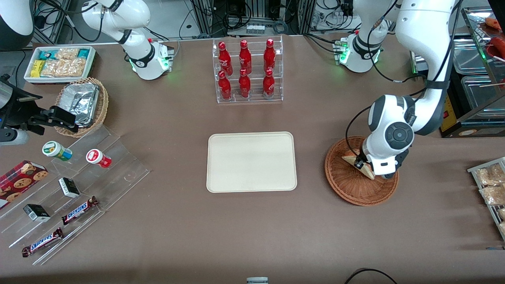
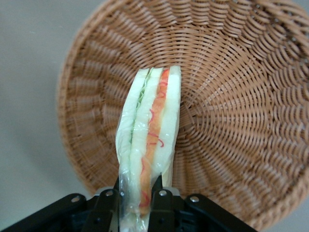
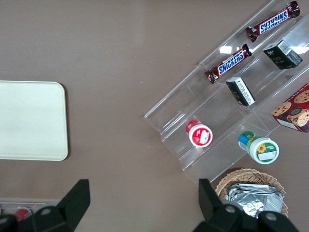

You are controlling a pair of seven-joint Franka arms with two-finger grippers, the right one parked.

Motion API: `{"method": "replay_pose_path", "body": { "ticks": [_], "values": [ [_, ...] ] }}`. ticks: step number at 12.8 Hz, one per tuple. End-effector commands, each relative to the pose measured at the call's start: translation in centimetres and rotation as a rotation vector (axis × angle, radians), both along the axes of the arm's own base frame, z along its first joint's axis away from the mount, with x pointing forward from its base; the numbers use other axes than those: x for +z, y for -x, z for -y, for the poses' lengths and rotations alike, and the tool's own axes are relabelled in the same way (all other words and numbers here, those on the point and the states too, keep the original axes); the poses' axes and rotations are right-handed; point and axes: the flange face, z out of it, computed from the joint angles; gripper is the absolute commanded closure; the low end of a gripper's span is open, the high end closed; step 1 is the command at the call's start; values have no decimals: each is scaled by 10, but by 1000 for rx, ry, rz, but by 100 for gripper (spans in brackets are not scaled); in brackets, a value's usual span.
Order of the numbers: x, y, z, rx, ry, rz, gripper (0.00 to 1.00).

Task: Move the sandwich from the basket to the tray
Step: 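Close the left gripper on the wrapped sandwich's crust edge, then lift the sandwich and carry it over the white tray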

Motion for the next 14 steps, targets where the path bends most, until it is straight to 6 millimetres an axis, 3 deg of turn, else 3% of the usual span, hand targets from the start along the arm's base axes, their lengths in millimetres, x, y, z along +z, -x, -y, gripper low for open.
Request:
{"method": "replay_pose_path", "body": {
  "ticks": [1, 3, 5, 6, 9, 12, 14],
  "values": [
    [79, -13, 21, -58, -2, -21, 100],
    [116, -16, 57, -117, 11, 24, 100],
    [144, -13, 99, -179, 21, 48, 100],
    [148, -12, 119, -202, 31, 66, 100],
    [137, -5, 191, -306, 36, 88, 100],
    [120, -6, 248, -376, 36, 105, 100],
    [99, -11, 281, -410, 48, 132, 100]
  ]
}}
